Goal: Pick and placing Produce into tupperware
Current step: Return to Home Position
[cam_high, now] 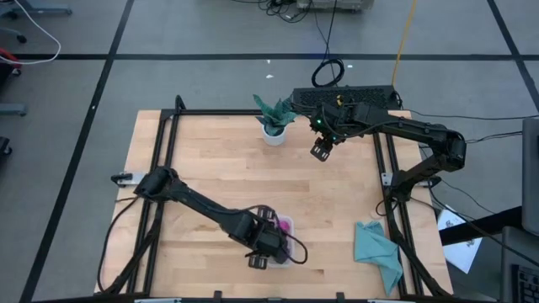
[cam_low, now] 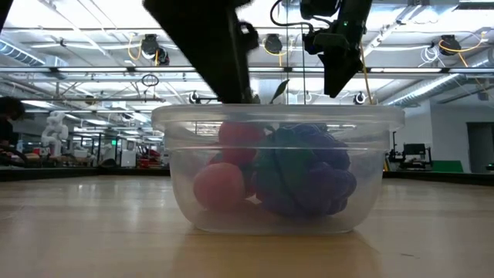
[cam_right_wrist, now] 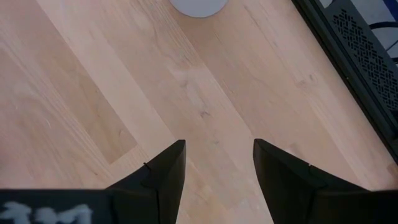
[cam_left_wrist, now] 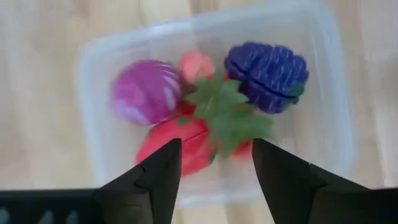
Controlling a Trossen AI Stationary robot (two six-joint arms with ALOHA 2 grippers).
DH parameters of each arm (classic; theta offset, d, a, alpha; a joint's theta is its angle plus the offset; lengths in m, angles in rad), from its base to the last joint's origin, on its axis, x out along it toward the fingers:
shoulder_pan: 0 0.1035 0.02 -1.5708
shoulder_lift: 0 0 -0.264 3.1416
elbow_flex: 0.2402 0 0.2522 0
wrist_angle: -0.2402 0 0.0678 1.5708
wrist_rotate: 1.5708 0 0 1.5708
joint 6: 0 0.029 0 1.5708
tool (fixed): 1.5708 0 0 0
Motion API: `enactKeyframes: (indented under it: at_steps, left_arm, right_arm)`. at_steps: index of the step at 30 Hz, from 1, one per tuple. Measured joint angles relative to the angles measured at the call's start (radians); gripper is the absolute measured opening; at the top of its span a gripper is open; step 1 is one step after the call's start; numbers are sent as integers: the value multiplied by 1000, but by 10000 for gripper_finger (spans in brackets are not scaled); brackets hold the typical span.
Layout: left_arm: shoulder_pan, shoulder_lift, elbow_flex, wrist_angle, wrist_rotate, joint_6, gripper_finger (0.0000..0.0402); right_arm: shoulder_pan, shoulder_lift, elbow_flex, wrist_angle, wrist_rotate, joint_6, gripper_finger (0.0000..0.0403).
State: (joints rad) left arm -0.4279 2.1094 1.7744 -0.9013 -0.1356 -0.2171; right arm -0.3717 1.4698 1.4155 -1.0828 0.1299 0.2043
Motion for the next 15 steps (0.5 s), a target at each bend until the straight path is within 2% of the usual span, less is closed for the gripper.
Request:
enactKeyframes:
  at_steps: [2,10,15]
  left_arm:
    - [6,-37,0,-29,-24,-2,202]
    - [17,-246,1,-153,-225,-29,202]
    - [14,-392,1,-185,-267,-56,202]
  right_arm:
    - [0,0,0,0,0,0,180]
    - [0,-2,0,-29,-3,0,180]
    - [4,-44,0,-73,-4,-7,180]
